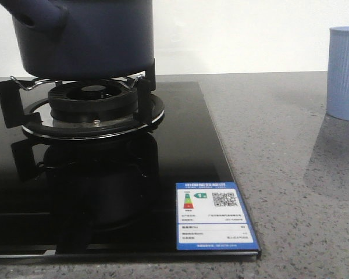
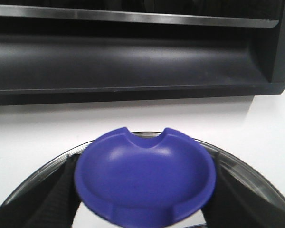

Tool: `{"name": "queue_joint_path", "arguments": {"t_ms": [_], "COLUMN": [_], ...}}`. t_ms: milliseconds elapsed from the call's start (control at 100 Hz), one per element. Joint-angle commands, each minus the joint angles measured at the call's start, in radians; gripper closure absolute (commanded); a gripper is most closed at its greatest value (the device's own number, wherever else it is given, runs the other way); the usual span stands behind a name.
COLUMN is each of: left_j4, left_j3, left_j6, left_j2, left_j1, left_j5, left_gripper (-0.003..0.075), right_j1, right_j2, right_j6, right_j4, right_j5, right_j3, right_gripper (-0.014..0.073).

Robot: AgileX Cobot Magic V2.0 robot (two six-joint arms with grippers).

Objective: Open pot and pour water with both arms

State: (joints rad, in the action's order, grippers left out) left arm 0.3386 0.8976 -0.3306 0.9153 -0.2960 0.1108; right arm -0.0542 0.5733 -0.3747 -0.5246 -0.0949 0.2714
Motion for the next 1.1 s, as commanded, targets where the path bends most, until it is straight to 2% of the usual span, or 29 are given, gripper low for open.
{"name": "queue_joint_path", "arguments": {"t_ms": [0,180,420,570,910,1090], "left_j4": [-0.004,-0.004,-0.004,-0.004,-0.004,-0.004], "left_j3": [0.038,0.038,0.038,0.038,0.038,0.038], "left_j6": [0.009,0.009,0.009,0.009,0.009,0.009], "left_j2": [-0.025,-0.025,-0.025,-0.025,-0.025,-0.025], "left_j1": [0.003,0.003,0.003,0.003,0.003,0.003], "left_j5": [0.083,0.079,0.079,0.079,0.079,0.079], "left_gripper": [0.0287,0.0287,0.0287,0.0287,0.0287,0.0287], "right_j1": [-0.034,-0.110,-0.120,-0.142,-0.148,-0.148], "right_j2": [0.077,0.216,0.387,0.464,0.625,0.698], "right_j6": [-0.015,-0.016,-0.014,0.009,0.057,0.078], "right_j4": [-0.006,0.006,0.006,0.047,0.059,0.094], "right_j5": [0.137,0.309,0.496,0.511,0.695,0.700], "right_j3": [0.051,0.055,0.055,0.094,0.130,0.174], "right_gripper": [-0.0076,-0.0076,-0.0076,-0.0076,-0.0076,-0.0076]}}
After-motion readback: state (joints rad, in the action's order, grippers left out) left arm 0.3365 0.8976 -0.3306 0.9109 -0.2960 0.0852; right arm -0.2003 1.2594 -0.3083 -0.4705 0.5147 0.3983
